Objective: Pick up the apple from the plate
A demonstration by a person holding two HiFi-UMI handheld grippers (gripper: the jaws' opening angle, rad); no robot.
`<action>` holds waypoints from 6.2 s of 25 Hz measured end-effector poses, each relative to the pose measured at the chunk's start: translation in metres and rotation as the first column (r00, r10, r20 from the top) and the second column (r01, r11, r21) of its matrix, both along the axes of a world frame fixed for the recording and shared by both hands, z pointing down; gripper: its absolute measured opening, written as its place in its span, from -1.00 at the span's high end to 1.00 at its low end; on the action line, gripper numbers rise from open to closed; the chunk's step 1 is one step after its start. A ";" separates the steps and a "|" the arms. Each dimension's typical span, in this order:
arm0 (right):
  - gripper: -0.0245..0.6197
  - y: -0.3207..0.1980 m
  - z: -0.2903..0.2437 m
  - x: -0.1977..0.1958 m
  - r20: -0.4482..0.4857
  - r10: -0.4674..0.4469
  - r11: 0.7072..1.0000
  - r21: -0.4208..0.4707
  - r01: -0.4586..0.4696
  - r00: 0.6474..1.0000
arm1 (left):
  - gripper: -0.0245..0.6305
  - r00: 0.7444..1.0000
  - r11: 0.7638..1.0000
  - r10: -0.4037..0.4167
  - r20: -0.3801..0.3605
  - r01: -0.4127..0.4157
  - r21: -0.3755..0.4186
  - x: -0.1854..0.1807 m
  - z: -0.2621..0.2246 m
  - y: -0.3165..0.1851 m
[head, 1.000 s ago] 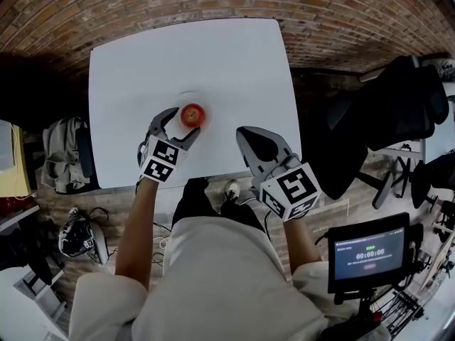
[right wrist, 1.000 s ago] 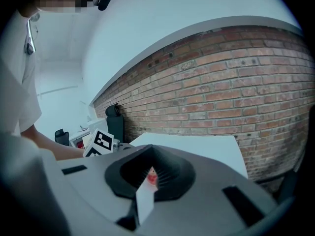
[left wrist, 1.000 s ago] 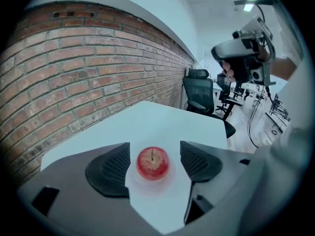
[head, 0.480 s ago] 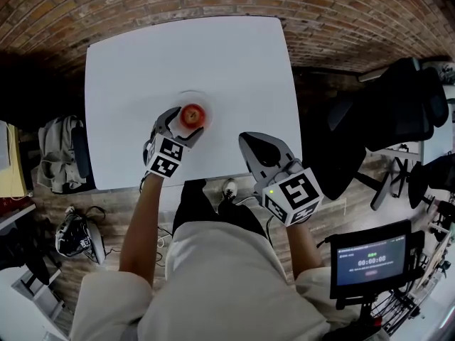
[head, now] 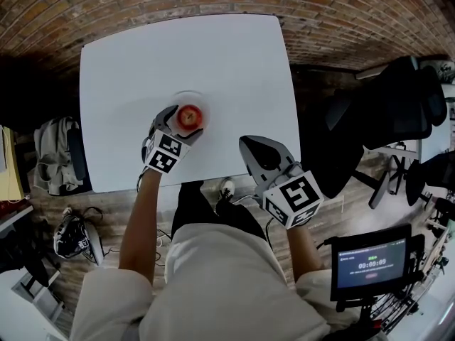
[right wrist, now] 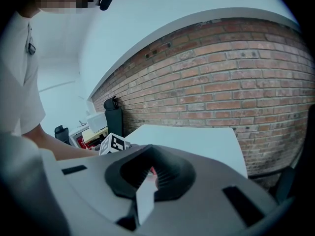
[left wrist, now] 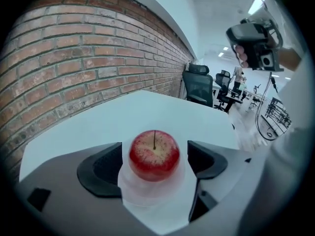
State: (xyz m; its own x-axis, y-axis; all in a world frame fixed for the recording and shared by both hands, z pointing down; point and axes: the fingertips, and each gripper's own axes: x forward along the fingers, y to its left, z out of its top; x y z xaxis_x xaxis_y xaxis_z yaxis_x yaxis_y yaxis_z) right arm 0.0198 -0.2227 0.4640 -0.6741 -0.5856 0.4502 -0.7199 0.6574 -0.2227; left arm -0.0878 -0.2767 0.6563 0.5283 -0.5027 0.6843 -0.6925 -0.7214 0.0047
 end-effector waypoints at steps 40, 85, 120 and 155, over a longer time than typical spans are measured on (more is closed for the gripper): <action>0.92 -0.002 0.018 0.003 -0.004 0.024 0.998 -0.060 -0.024 1.000 | -0.30 0.999 0.999 0.037 0.027 -0.038 0.027 0.002 0.018 -0.004; 0.92 -0.010 -0.042 -0.018 0.112 -0.052 0.996 0.072 0.044 0.992 | -0.30 0.995 0.985 -0.094 -0.045 0.100 0.142 -0.027 -0.086 0.007; 0.92 -0.005 -0.183 -0.042 0.088 -0.161 0.902 0.418 0.111 0.983 | -0.30 0.970 0.825 -0.088 -0.225 0.198 0.530 -0.044 -0.334 0.036; 0.93 0.016 -0.227 -0.034 0.096 -0.114 0.836 0.548 0.044 0.989 | -0.30 0.968 0.723 -0.039 -0.249 0.199 0.661 -0.033 -0.409 0.091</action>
State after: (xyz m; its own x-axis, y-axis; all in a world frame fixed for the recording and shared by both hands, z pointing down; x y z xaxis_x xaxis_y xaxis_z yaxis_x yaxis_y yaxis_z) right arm -0.0144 -0.2066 0.2370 -0.7562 -0.6542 -0.0108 -0.6515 0.7512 0.1060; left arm -0.1212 -0.1852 0.2471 0.5170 -0.8558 0.0202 -0.8130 -0.4982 -0.3015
